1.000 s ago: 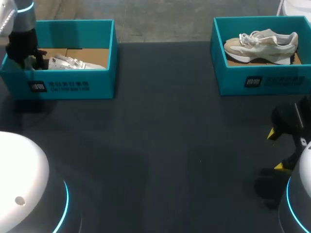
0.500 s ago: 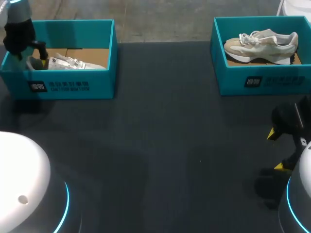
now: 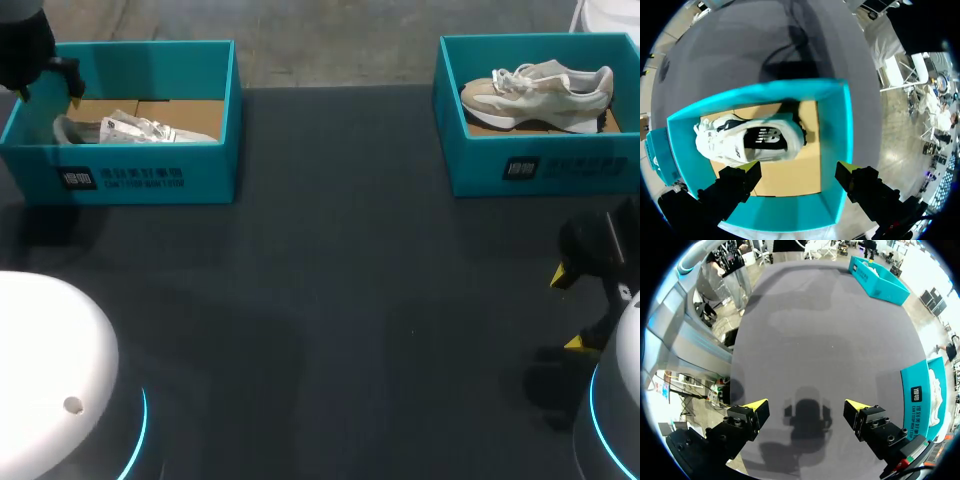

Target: Take the shoe out of the shoebox, open the shoe tongue, remove and reinsert the insole, then place the shoe into the shoebox

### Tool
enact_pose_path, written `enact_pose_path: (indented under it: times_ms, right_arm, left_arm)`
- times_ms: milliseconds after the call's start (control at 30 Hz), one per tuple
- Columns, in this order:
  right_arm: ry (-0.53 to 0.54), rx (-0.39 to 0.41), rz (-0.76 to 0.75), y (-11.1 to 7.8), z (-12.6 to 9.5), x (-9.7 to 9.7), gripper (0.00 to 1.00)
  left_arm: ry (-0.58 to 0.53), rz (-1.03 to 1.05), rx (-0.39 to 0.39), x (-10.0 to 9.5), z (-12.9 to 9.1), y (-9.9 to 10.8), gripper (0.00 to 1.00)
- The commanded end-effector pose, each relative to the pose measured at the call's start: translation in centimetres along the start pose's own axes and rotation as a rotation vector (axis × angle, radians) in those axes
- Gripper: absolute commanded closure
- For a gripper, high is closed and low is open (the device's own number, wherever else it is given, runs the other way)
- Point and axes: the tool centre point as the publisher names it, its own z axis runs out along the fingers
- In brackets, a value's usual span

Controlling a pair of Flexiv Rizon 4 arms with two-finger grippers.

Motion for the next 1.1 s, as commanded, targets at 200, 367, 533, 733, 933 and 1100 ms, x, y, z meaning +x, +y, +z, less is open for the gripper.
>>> enact_pose_path:
  times_ms: [200,367,533,733,933,1100]
  right_arm:
    - [-0.002,0.002,0.001,0.0,0.0,0.1,0.00]
    - [-0.002,0.002,0.001,0.0,0.0,0.1,0.00]
    - [-0.002,0.002,0.001,0.0,0.0,0.1,0.00]
    - [-0.002,0.002,0.001,0.0,0.0,0.1,0.00]
    - [-0.002,0.002,0.001,0.0,0.0,0.1,0.00]
    - [-0.002,0.002,0.001,0.0,0.0,0.1,0.00]
  left_arm:
    - [-0.011,-0.004,0.000,-0.4,-5.7,-2.9,0.00]
    - [-0.020,-0.002,0.000,-0.5,-7.2,-4.5,0.00]
    - [-0.027,-0.008,0.003,-0.8,-8.2,-6.0,0.00]
    - [-0.011,-0.067,-0.003,-0.9,-9.6,-6.9,0.00]
    - [-0.009,-0.065,-0.014,-0.9,-9.9,-7.2,0.00]
    - [-0.009,-0.065,-0.014,-0.9,-9.9,-7.2,0.00]
